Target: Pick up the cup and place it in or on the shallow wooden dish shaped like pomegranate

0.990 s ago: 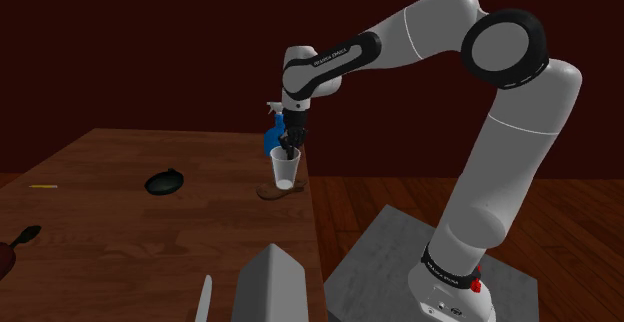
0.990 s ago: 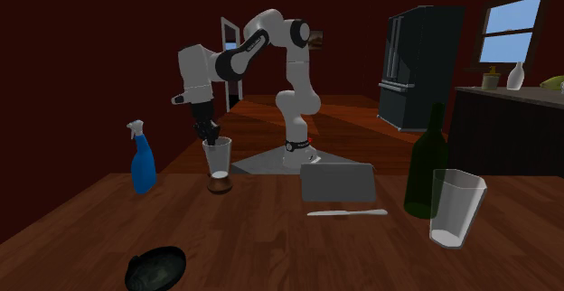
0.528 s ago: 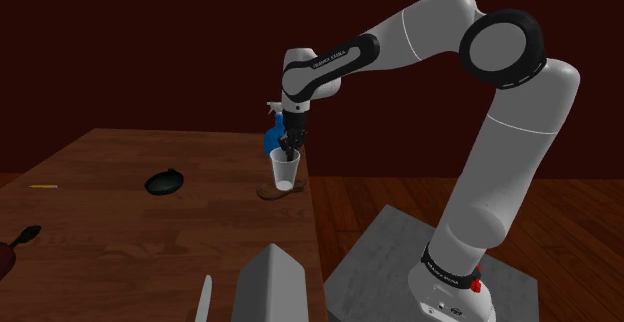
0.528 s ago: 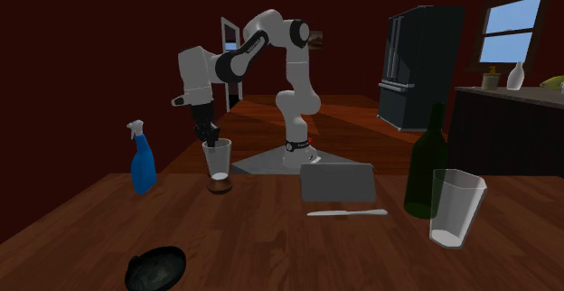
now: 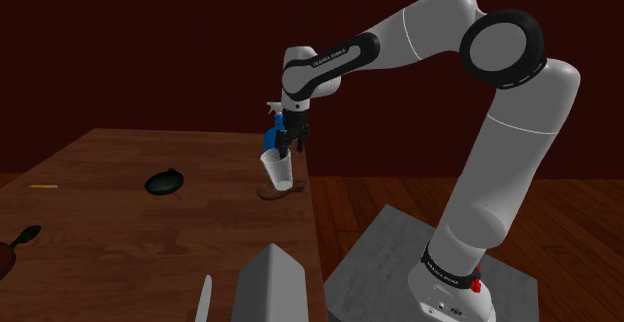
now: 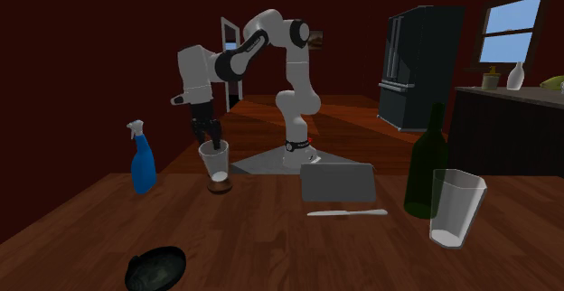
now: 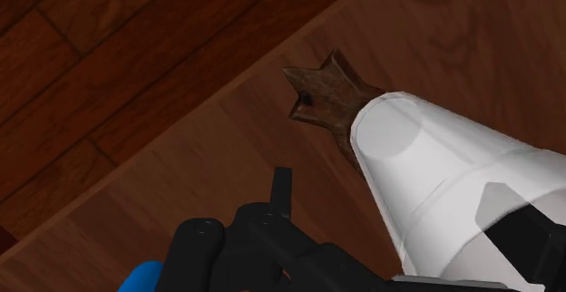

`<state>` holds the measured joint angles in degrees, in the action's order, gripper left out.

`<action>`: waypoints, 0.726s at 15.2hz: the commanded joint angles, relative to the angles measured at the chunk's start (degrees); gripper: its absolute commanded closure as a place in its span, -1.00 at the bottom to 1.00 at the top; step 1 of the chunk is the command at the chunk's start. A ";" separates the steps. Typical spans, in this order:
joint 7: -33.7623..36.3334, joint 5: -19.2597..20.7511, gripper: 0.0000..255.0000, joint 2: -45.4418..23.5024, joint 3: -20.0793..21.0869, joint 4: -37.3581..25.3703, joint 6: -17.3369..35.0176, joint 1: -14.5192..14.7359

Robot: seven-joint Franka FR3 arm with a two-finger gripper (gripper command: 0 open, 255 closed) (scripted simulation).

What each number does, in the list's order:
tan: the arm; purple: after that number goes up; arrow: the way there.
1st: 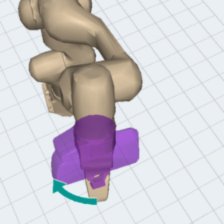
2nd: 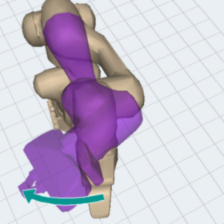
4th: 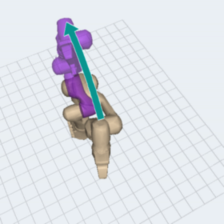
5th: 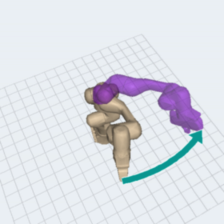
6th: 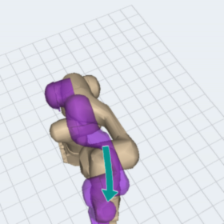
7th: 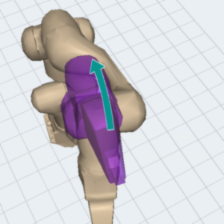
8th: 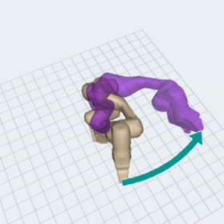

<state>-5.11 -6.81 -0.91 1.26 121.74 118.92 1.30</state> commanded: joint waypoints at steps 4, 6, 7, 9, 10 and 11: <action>0.15 0.37 -1.00 2.02 -0.34 -4.47 -6.52 -0.34; 0.15 0.37 -1.00 2.02 -0.34 -4.47 -6.52 -0.34; 0.15 0.37 -1.00 2.02 -0.34 -4.47 -6.52 -0.34; 0.15 0.37 -1.00 2.02 -0.34 -4.47 -6.52 -0.34; 0.15 0.37 -1.00 2.02 -0.34 -4.47 -6.52 -0.34; 0.15 0.37 -1.00 2.02 -0.34 -4.47 -6.52 -0.34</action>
